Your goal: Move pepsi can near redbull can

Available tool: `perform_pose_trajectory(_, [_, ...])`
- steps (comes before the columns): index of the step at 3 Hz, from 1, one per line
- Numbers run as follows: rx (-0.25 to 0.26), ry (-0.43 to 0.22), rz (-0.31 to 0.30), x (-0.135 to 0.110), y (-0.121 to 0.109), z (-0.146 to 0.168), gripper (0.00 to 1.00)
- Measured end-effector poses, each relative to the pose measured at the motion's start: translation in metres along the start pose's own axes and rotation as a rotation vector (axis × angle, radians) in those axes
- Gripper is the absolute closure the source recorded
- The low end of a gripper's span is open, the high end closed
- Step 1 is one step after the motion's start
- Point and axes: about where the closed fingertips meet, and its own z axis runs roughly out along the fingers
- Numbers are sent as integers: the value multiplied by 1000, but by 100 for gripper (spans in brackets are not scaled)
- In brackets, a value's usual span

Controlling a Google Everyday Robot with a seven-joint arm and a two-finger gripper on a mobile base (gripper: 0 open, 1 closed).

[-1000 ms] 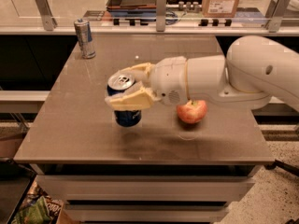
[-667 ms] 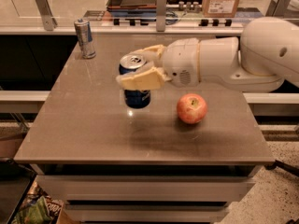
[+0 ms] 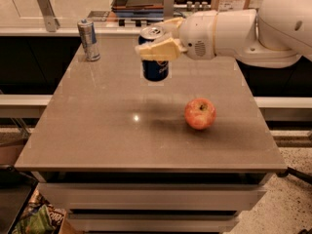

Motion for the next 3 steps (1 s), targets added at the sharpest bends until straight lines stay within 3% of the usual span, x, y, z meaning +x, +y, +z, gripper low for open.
perform_pose_trajectory(1, [67,12,-3,1,-47,13,100])
perform_pose_trajectory(2, [83,15,21,6,-83,35,100])
perform_pose_trajectory(3, [49,16,59,15,-109,62,100])
